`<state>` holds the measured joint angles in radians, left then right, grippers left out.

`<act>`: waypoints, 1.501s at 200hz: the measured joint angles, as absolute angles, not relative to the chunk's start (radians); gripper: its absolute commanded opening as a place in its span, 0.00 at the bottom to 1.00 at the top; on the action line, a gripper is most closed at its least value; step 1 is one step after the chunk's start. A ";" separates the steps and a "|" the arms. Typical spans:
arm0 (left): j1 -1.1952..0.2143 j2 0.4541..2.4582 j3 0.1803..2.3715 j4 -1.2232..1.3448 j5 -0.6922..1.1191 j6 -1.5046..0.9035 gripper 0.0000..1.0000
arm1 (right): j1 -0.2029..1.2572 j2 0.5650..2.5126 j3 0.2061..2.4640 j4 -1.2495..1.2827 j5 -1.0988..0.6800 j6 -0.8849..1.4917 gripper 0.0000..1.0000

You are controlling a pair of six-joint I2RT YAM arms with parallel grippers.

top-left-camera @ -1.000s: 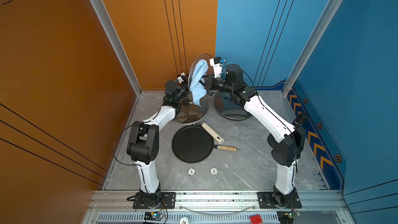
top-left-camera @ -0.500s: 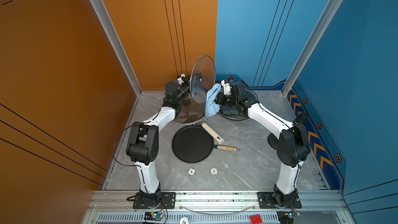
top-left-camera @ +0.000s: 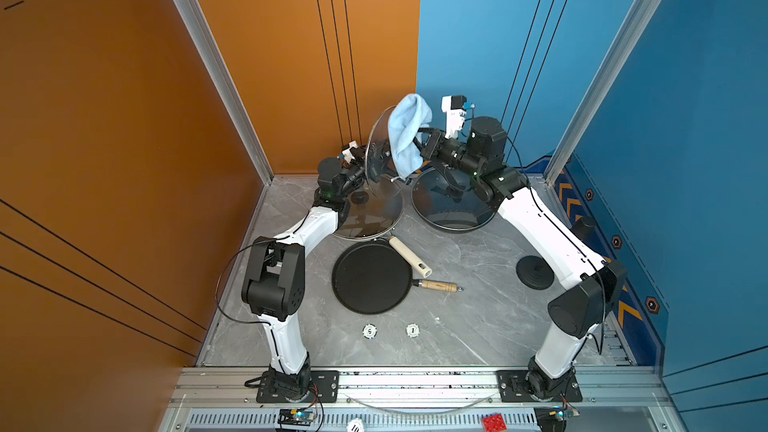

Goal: Wipe the pot lid with a cloth
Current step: Wipe the pot lid.

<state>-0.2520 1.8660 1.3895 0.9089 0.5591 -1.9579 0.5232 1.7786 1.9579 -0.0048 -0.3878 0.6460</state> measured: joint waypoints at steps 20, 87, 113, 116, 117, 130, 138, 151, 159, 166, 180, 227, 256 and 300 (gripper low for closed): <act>-0.255 1.866 1.392 0.908 0.559 -1.958 0.30 | 0.548 1.796 2.038 0.018 -0.389 0.649 0.00; -0.256 1.866 1.404 0.908 0.561 -1.958 0.30 | 0.567 1.897 1.967 -0.078 -0.286 0.616 0.00; -0.255 1.866 1.404 0.905 0.561 -1.958 0.30 | 0.548 1.896 1.824 -0.097 -0.252 0.604 0.00; -0.255 1.866 1.404 0.904 0.561 -1.958 0.30 | 0.546 1.895 1.809 -0.099 -0.249 0.603 0.00; -0.254 1.866 1.404 0.904 0.561 -1.958 0.31 | 0.545 1.894 1.801 -0.099 -0.247 0.603 0.00; -0.252 1.866 1.404 0.898 0.561 -1.957 0.30 | 0.534 1.889 1.739 -0.105 -0.234 0.601 0.00; -0.250 1.866 1.404 0.892 0.562 -1.957 0.31 | 0.527 1.882 1.704 -0.108 -0.229 0.600 0.00; -0.249 1.866 1.404 0.891 0.562 -1.958 0.31 | 0.516 1.867 1.658 -0.122 -0.226 0.601 0.00; -0.249 1.866 1.404 0.891 0.562 -1.958 0.30 | 0.510 1.862 1.650 -0.137 -0.225 0.600 0.00; -0.249 1.866 1.404 0.894 0.562 -1.958 0.31 | 0.506 1.859 1.650 -0.142 -0.223 0.599 0.00; -0.249 1.866 1.404 0.894 0.565 -1.961 0.30 | 0.501 1.851 1.665 -0.162 -0.221 0.591 0.00; -0.249 1.866 1.404 0.895 0.589 -1.962 0.31 | 0.501 1.850 1.932 -0.170 -0.258 0.574 0.00; -0.249 1.866 1.404 0.895 0.597 -1.961 0.32 | 0.499 1.850 2.068 -0.120 -0.310 0.602 0.00; -0.249 1.866 1.407 0.894 0.619 -1.960 0.32 | 0.499 1.926 2.177 -0.050 -0.348 0.656 0.00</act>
